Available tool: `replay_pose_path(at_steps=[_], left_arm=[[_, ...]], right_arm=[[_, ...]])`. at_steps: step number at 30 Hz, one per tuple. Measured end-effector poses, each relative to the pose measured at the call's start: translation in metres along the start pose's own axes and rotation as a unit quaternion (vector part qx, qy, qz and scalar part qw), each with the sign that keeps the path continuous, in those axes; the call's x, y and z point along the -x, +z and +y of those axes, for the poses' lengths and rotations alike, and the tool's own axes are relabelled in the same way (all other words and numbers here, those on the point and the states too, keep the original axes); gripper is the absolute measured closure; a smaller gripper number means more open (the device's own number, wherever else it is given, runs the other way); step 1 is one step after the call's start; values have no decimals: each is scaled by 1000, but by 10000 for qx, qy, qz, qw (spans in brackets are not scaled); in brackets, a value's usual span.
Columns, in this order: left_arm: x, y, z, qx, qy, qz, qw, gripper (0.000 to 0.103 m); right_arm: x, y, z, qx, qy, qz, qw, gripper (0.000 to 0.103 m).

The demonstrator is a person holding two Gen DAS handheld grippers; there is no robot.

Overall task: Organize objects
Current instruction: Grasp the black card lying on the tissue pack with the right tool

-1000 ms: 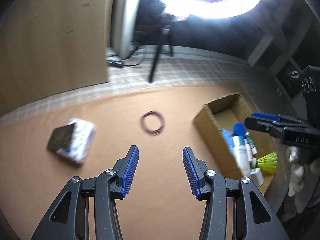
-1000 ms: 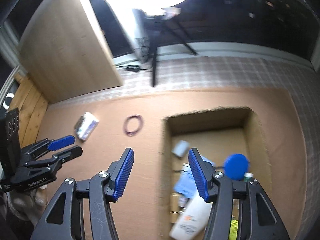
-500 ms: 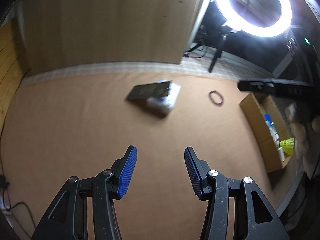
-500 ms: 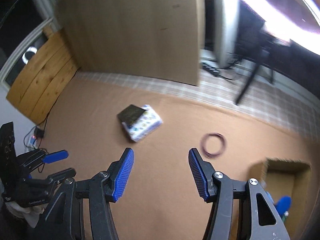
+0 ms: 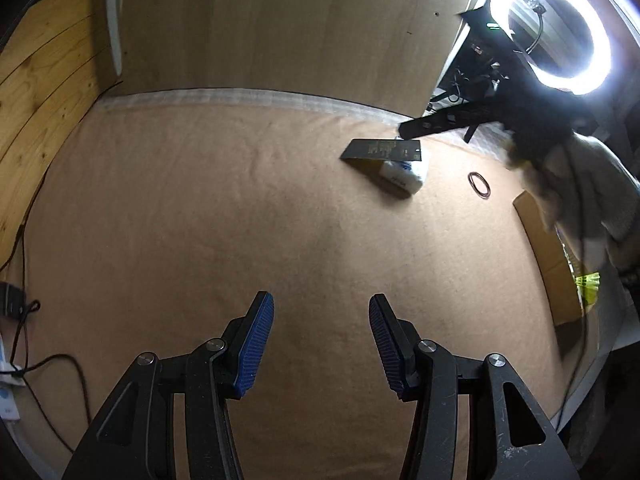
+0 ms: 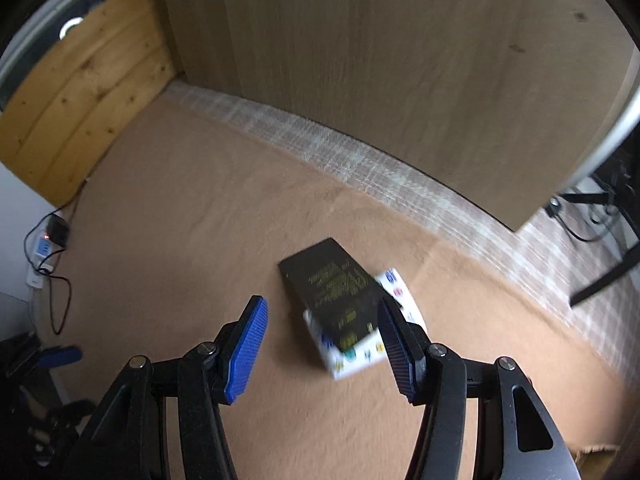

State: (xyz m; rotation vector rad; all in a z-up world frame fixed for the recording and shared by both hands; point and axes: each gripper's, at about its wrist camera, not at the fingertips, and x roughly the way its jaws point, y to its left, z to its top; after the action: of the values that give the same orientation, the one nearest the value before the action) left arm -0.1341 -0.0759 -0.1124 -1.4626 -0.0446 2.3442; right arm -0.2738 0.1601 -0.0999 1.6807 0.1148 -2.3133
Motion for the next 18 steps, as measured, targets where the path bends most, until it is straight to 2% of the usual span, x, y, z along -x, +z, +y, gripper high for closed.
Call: replay_pose_path(at_steps=[4, 9, 12, 18], left_arm=[[2, -8, 9, 108, -71, 47, 9999, 49], [-1, -10, 14, 237, -127, 65, 9996, 49], [-2, -11, 14, 269, -142, 90, 9995, 49], [-1, -11, 14, 319, -170, 88, 9993, 49]], right_arm=[[-26, 16, 2, 79, -121, 229, 9996, 49], [-42, 27, -5, -62, -18, 316, 9995, 47], [-48, 30, -5, 5, -93, 416, 9991, 46], [-55, 31, -2, 83, 149, 708, 9973, 45]])
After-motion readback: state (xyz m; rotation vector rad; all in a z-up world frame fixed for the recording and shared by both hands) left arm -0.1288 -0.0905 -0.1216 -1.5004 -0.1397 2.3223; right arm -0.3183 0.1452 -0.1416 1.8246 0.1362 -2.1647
